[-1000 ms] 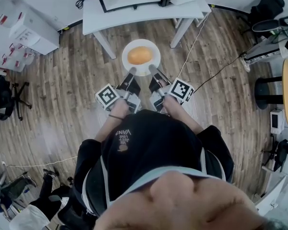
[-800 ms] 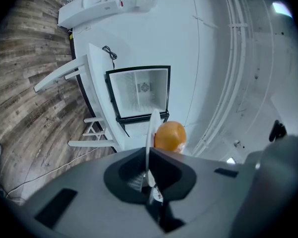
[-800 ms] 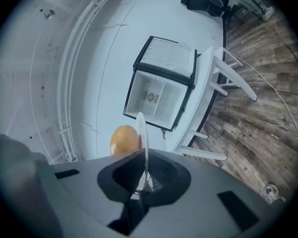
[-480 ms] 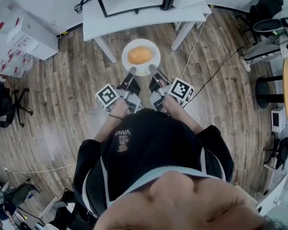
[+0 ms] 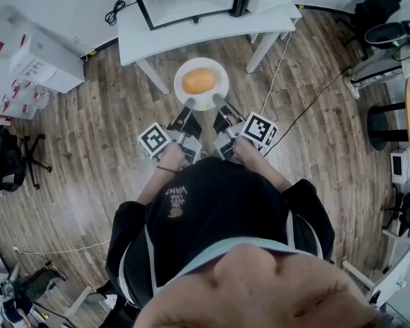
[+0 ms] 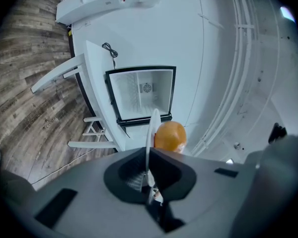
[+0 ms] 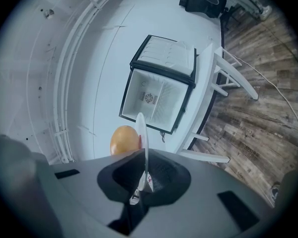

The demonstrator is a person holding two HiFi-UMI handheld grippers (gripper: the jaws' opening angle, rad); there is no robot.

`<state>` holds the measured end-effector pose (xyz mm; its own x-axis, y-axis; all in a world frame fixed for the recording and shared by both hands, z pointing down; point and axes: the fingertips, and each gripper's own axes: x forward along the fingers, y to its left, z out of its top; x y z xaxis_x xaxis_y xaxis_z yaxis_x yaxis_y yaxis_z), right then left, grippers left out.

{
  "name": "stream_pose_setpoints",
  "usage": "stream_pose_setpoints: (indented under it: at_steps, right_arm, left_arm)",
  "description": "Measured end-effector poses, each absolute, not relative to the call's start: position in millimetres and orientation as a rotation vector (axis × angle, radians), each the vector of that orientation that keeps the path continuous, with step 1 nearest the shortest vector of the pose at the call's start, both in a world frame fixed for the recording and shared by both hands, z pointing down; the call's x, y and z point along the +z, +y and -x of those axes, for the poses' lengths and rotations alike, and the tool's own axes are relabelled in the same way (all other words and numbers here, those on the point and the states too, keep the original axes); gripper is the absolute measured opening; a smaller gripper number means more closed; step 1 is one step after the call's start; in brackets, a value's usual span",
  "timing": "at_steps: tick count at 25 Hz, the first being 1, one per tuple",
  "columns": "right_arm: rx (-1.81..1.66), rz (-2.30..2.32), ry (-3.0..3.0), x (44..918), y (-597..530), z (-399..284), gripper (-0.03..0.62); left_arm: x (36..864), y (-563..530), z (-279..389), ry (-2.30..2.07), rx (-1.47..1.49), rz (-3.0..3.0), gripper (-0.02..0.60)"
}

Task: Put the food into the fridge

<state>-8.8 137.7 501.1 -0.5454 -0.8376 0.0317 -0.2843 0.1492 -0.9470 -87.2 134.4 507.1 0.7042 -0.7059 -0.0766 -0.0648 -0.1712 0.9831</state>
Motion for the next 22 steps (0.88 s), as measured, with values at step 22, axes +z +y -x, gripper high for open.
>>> stream_pose_setpoints:
  at_steps: [22]
  right_arm:
    - [-1.448, 1.068, 1.957, 496.7, 58.0, -16.0, 0.02]
  left_arm:
    - [500.8, 57.7, 65.1, -0.668, -0.677, -1.636, 0.023]
